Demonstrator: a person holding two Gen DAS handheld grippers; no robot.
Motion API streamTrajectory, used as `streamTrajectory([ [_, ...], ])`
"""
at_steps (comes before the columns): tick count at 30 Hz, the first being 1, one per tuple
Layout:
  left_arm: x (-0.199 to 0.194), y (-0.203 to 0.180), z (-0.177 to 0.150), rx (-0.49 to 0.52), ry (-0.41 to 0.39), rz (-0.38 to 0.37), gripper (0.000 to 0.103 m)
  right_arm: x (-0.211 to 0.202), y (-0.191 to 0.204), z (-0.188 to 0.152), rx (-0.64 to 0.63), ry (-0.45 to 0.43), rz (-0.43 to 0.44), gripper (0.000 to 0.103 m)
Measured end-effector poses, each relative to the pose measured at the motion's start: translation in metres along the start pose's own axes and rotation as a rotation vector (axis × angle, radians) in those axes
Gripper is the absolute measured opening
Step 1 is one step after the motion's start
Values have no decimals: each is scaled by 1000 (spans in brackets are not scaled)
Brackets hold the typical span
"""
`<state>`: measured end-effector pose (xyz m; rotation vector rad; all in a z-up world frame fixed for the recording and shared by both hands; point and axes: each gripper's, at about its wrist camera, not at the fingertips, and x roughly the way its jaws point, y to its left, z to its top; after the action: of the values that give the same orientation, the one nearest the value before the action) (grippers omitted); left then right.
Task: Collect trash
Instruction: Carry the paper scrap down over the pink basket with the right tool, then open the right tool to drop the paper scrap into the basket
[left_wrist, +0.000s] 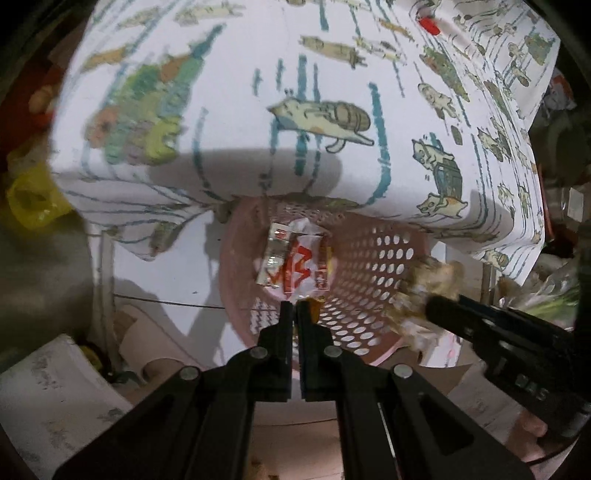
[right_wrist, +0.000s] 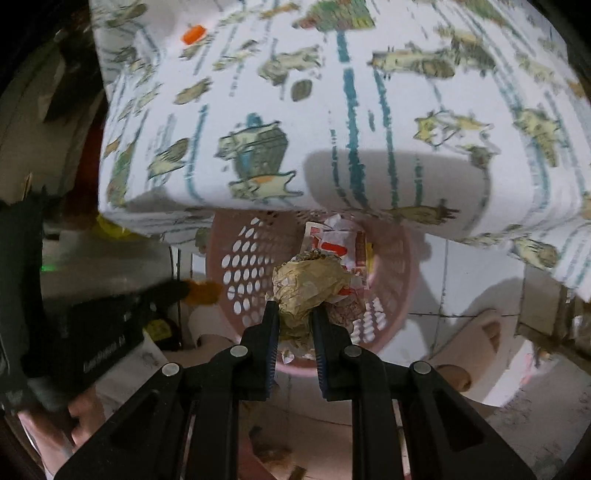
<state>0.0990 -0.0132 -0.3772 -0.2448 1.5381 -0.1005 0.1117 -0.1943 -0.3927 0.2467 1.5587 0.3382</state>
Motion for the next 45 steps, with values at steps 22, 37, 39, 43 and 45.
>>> streamTrajectory([
  [22, 63, -1, -11, 54, 11, 96, 30, 70, -27, -1, 103, -88, -98, 28],
  [37, 30, -8, -19, 52, -65, 150, 53, 26, -8, -9, 51, -163, -90, 52],
  [39, 14, -11, -22, 55, -96, 149, 53, 12, 6, -13, 11, -193, -101, 52],
  [43, -22, -16, -26, 61, -185, 167, 53, -21, 25, -21, -65, -283, -132, 52],
  [45, -44, -18, -27, 62, -245, 174, 53, -40, 33, -23, -92, -339, -139, 52],
])
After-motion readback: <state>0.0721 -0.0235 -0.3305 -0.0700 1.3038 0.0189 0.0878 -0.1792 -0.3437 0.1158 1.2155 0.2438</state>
